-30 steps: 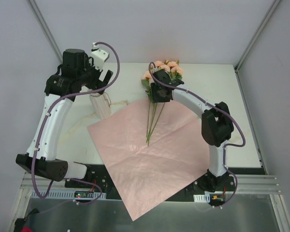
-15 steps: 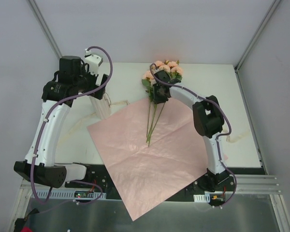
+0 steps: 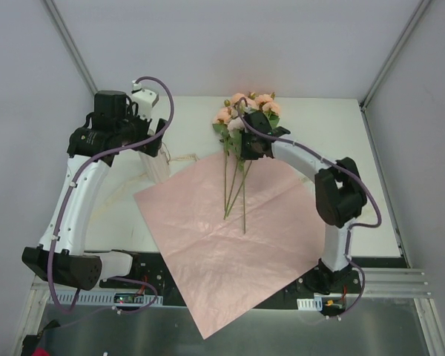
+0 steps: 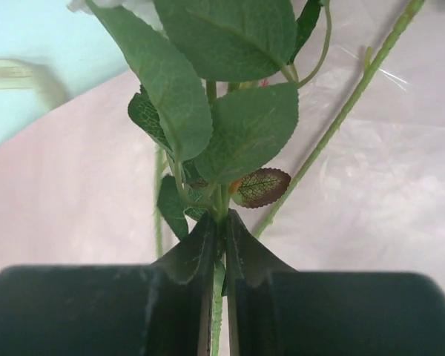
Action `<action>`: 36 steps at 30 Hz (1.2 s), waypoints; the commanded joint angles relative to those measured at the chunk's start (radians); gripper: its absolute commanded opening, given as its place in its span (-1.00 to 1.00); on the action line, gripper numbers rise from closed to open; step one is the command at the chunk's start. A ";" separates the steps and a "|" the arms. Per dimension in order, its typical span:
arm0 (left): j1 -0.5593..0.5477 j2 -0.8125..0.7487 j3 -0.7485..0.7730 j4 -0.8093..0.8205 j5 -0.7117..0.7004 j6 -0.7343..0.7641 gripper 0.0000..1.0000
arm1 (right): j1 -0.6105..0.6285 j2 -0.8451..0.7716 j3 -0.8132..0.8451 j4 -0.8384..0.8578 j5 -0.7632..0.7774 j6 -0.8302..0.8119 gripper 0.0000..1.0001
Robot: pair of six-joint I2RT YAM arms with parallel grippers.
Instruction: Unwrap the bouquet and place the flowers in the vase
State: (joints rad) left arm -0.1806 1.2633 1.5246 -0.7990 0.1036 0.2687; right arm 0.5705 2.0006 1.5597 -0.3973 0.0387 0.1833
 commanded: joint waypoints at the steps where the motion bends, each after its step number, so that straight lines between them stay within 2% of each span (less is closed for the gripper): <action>1: 0.018 -0.022 0.012 0.027 0.024 -0.022 0.98 | 0.022 -0.244 -0.039 0.061 0.032 0.001 -0.91; 4: 0.024 -0.022 0.032 0.027 0.027 -0.031 0.98 | 0.029 -0.331 -0.047 0.055 0.035 -0.010 -0.87; 9: 0.050 -0.025 0.097 0.023 -0.004 -0.068 0.98 | 0.061 -0.448 -0.018 0.141 0.000 -0.047 -0.98; 13: 0.174 -0.024 0.157 0.030 -0.028 -0.189 0.98 | 0.139 -0.442 0.170 0.190 -0.030 -0.100 -0.98; 15: 0.237 -0.024 0.161 0.032 0.010 -0.224 0.98 | 0.175 -0.416 0.235 0.228 -0.030 -0.128 -0.98; 16: 0.257 -0.025 0.154 0.034 0.014 -0.224 0.98 | 0.216 -0.410 0.256 0.265 -0.020 -0.161 -0.98; 19: 0.273 -0.050 0.123 0.037 0.013 -0.212 0.98 | 0.273 -0.422 0.179 0.619 -0.072 -0.208 -0.98; 20: 0.285 -0.059 0.105 0.040 0.010 -0.214 0.98 | 0.281 -0.407 0.178 0.750 -0.080 -0.203 -0.98; 22: 0.299 -0.065 0.077 0.049 -0.008 -0.214 0.98 | 0.295 -0.329 0.270 0.758 -0.130 -0.199 -0.98; 23: 0.312 -0.068 0.069 0.049 -0.007 -0.210 0.98 | 0.302 -0.301 0.368 0.756 -0.144 -0.200 -0.98; 25: 0.323 -0.071 0.036 0.055 -0.008 -0.206 0.98 | 0.327 -0.251 0.427 0.799 -0.178 -0.228 -0.98; 28: 0.348 -0.082 -0.009 0.063 0.001 -0.189 0.98 | 0.351 -0.140 0.464 1.044 -0.186 -0.285 -0.98; 36: 0.431 -0.128 -0.060 0.064 0.105 -0.137 0.98 | 0.350 0.062 0.690 1.166 -0.178 -0.275 -0.98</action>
State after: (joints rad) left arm 0.2165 1.1942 1.4681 -0.7586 0.1375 0.0975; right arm 0.9241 2.0224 2.1391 0.5938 -0.1291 -0.0685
